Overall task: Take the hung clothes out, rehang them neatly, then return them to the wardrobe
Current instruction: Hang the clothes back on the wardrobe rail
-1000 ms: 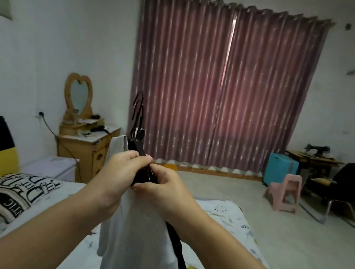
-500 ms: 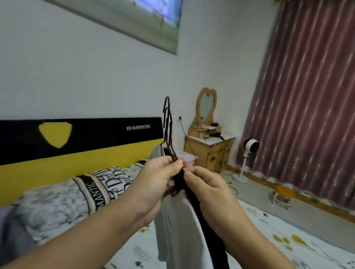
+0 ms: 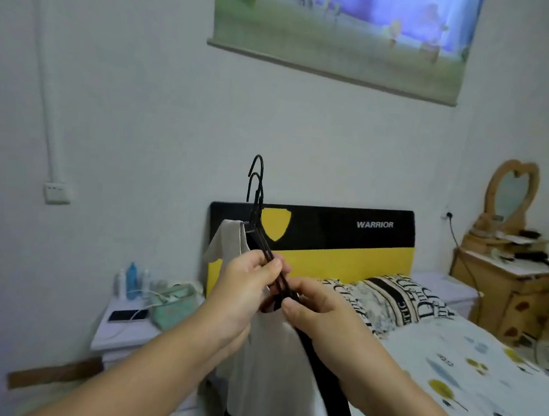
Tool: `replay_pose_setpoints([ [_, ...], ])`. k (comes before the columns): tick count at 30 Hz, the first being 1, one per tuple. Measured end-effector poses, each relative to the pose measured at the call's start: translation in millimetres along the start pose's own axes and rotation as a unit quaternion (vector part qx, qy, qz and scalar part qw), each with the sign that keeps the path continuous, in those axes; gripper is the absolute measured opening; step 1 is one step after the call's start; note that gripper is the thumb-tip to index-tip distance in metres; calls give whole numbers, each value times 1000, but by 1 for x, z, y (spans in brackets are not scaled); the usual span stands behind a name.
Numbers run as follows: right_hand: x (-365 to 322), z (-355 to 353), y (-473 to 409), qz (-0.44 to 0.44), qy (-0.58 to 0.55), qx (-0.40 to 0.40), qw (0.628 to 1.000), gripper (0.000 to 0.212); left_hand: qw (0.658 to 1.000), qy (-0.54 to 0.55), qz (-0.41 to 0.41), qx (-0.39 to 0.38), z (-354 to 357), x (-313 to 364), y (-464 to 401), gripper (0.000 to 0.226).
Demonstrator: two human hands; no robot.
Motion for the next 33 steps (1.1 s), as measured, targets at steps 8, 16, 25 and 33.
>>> replay_pose_setpoints([
  [8, -4, 150, -71, -7, -80, -97, 992, 24, 991, -46, 36, 118, -167, 13, -15, 17],
  [16, -2, 271, -132, -12, -145, -188, 971, 32, 968, -123, 57, 209, -291, 19, -16, 14],
  [25, 4, 380, -200, -6, -218, -321, 922, 32, 892, -322, 8, 317, -393, 20, -29, 20],
  [33, 6, 454, -266, -31, -201, -424, 883, 27, 841, -285, -43, 457, -471, 16, -50, 22],
])
Point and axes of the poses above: each hand's wrist, its own y-axis away from the middle knuckle, its own z-axis out of the palm, x = y × z, the point moved 5 cm from there along -y, towards the middle knuckle, and after that the axes turned 7 degrees about -y, right-handed, at the moved point
